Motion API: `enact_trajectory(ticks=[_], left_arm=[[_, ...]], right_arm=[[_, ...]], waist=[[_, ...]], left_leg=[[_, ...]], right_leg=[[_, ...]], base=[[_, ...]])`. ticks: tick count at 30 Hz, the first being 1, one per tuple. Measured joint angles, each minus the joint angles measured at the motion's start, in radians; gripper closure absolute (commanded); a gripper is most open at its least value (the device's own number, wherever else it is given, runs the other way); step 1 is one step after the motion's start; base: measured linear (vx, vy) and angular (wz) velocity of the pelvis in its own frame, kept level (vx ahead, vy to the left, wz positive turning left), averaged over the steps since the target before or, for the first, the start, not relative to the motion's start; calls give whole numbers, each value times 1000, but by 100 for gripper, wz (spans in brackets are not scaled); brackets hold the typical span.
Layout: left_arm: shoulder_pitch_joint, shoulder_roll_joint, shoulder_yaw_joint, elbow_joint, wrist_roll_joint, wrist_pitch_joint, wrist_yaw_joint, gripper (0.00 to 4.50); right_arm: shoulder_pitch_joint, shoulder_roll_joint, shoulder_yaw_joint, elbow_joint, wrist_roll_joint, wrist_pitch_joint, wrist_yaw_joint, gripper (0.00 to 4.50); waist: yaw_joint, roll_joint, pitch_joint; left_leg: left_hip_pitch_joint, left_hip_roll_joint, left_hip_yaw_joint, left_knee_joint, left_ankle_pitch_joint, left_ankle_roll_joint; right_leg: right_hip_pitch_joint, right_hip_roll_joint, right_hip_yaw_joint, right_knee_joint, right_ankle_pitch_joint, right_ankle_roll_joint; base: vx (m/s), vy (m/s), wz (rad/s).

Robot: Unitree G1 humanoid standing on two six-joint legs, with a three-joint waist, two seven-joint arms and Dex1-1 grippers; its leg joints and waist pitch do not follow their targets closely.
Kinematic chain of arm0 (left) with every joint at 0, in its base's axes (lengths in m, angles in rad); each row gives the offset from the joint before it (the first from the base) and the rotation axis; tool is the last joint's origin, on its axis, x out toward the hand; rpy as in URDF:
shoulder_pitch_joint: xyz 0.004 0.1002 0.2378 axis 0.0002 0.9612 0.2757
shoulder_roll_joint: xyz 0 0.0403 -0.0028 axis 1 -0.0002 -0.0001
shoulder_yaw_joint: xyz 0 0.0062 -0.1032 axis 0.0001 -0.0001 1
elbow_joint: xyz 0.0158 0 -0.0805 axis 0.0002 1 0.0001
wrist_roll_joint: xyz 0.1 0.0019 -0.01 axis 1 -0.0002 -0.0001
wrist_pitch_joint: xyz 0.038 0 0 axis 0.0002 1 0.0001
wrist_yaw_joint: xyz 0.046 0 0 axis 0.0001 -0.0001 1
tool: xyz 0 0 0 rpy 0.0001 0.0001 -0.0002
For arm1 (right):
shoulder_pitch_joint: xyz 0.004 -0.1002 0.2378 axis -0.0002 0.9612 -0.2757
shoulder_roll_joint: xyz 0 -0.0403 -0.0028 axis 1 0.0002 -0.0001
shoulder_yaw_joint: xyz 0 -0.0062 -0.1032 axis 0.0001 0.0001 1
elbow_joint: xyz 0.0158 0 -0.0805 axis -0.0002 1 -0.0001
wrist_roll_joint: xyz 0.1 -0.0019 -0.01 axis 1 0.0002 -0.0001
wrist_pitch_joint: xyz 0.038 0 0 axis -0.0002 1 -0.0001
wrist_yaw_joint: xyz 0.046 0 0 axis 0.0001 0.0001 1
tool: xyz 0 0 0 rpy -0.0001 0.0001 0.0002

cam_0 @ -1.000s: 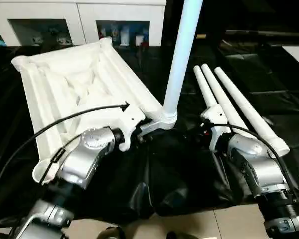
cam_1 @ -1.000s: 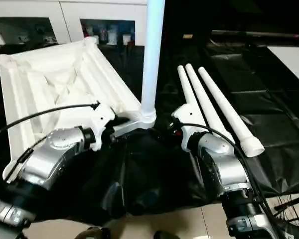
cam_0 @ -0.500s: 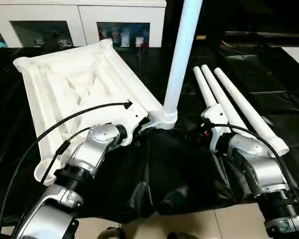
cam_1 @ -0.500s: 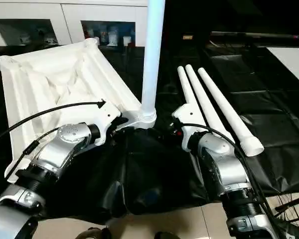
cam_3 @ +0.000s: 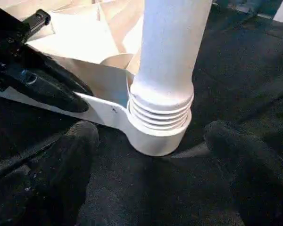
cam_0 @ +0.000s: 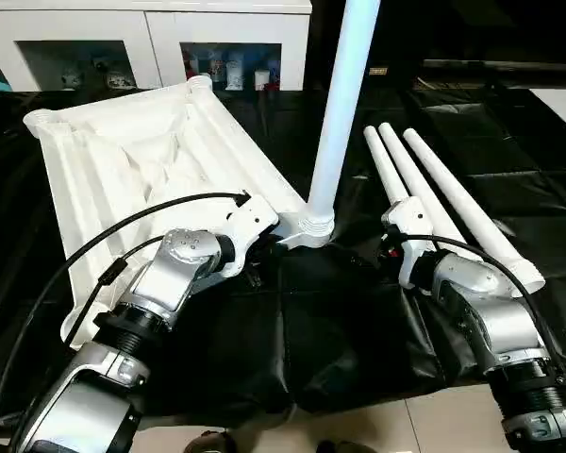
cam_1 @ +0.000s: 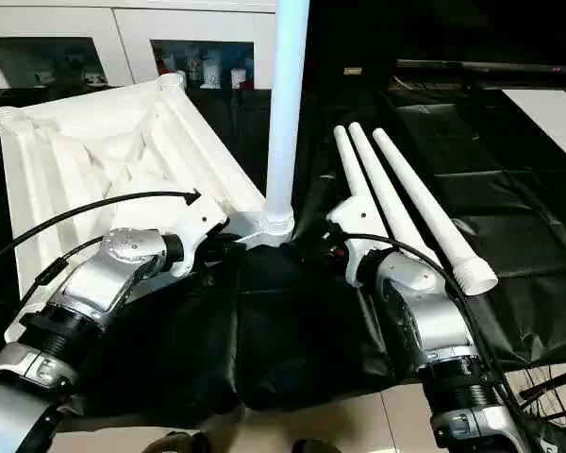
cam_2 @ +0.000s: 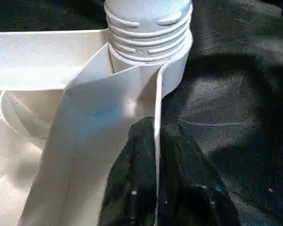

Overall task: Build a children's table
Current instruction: Rotate leg to tighten

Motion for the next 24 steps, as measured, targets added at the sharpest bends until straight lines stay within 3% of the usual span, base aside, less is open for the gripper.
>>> enact_trajectory(ticks=[11, 18, 24], left_arm=[[13, 21, -26, -25, 29, -22, -39, 443], [92, 68, -29, -125, 28, -58, -100, 443], [91, 73, -27, -125, 17, -67, -134, 443]], right_arm=[[-24, 1, 0, 10, 0, -6, 3, 50], [-26, 1, 2, 16, 0, -8, 27, 50], [8, -33, 35, 6, -3, -8, 78, 50]], waist=[[0, 0, 0], [-1, 3, -2], [2, 5, -1]], left_leg=[[0, 0, 0, 0, 0, 0], [1, 0, 0, -1, 0, 0], [2, 0, 0, 0, 0, 0]], right_leg=[[0, 0, 0, 0, 0, 0], [1, 0, 0, -1, 0, 0], [2, 0, 0, -1, 0, 0]], base=[[0, 0, 0], [0, 0, 0], [0, 0, 0]])
